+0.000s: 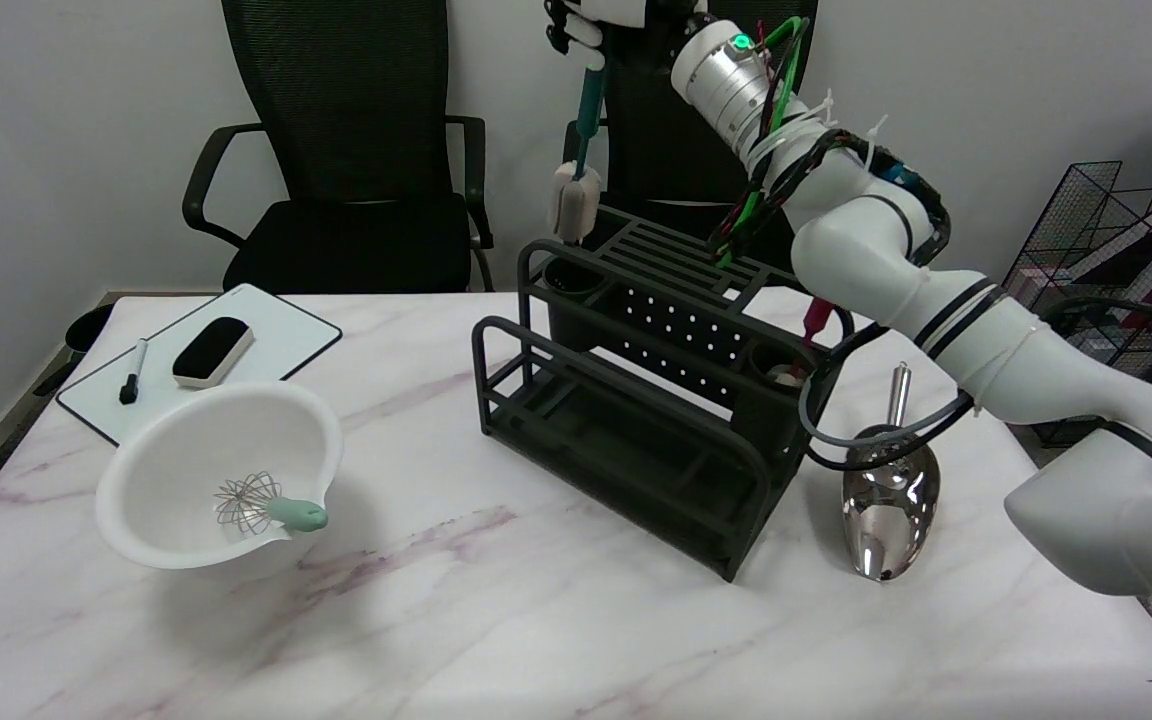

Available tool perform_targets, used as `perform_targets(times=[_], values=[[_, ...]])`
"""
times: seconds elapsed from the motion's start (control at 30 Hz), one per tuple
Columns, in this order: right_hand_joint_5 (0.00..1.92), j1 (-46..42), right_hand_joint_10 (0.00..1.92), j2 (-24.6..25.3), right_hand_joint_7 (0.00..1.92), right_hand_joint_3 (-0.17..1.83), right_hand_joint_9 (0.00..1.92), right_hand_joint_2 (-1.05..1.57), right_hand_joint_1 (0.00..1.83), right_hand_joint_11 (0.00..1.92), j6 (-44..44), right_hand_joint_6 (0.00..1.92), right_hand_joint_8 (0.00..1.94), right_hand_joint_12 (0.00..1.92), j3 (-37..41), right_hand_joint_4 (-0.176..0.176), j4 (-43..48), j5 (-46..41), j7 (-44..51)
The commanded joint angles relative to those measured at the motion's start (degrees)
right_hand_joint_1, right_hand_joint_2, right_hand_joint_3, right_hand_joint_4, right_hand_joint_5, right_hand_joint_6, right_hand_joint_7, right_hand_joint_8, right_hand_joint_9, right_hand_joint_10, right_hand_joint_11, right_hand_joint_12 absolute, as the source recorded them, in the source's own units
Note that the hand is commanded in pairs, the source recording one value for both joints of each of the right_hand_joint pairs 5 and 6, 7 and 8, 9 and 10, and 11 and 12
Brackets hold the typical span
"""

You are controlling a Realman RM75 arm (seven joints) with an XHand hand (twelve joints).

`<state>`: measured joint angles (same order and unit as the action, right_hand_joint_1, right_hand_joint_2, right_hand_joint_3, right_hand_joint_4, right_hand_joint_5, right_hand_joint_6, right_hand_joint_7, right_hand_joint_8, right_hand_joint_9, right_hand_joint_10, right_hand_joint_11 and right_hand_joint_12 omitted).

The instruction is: Place the blue sponge bottle brush into the kitchen storage rack.

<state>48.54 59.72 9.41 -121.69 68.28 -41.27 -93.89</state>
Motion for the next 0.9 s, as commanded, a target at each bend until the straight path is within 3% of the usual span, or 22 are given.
perform_targets(times=[0.03, 0.9], values=[[1.92, -2.60, 1.92, -1.89, 1.92, 0.53, 1.92, 1.50, 1.24, 1.92, -1.21, 1.92, 1.92, 1.92, -2.22, 0.000, 1.47, 0.92, -0.19], [1.92, -2.61, 1.92, 0.12, 1.92, 0.54, 1.92, 1.51, 1.23, 1.92, -1.60, 1.92, 1.92, 1.92, -4.76, 0.000, -2.23, 0.94, -0.19]])
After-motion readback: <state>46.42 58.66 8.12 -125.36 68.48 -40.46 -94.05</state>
